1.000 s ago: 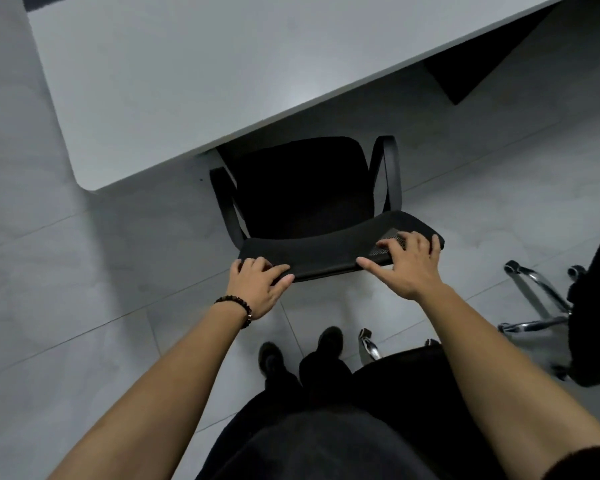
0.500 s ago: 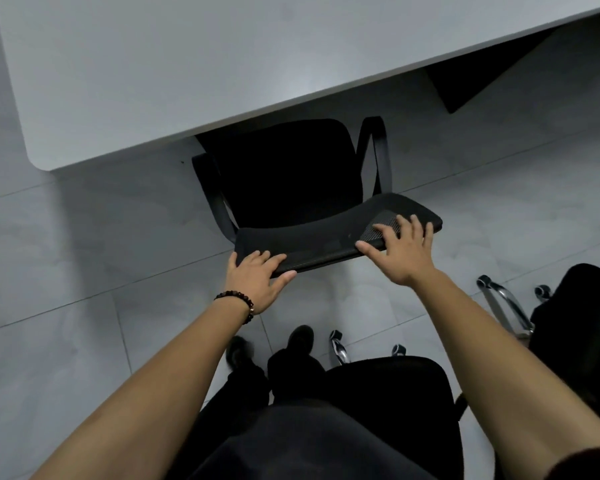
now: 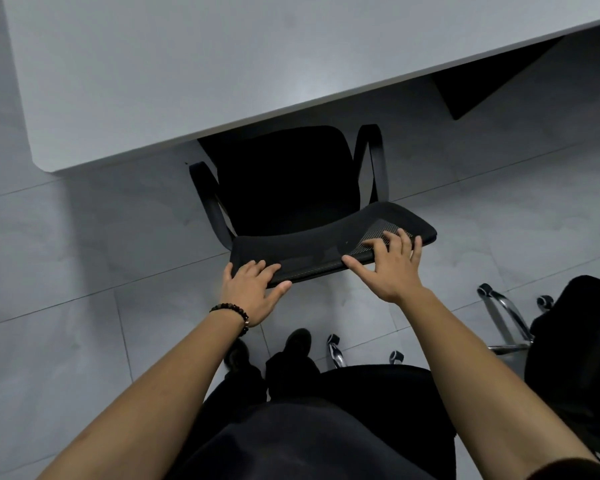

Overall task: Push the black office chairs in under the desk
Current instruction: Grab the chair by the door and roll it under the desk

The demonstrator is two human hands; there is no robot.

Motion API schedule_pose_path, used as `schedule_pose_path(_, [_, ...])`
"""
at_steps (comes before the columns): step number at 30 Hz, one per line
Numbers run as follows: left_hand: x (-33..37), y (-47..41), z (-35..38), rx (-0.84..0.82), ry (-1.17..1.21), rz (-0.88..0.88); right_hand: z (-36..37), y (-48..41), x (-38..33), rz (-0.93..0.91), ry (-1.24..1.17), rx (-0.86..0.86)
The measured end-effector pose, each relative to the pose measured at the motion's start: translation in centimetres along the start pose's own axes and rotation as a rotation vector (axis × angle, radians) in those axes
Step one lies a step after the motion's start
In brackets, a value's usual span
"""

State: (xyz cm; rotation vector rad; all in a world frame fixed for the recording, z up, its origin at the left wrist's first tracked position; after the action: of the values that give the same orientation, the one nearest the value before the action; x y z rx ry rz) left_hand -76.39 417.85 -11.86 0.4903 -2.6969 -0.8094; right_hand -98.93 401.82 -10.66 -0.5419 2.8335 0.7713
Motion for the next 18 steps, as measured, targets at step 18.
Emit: schedule_pose_path(18, [0.24, -0.33, -0.55, 0.122, 0.020, -0.041, -0.42, -0.50, 0.22, -0.015, -0.023, 0.085])
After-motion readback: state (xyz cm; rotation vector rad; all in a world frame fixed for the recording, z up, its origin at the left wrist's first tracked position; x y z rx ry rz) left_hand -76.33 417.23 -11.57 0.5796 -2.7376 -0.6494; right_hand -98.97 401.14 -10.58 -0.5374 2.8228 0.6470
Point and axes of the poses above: each hand's wrist, its own y-axis away from the middle knuckle, its own z-axis out of the palm, x = y × z, the point moved 8 cm from there along -y, towards the middle knuckle, and after that the axes turned 4 degrees about -y, right-handed, at the moved point
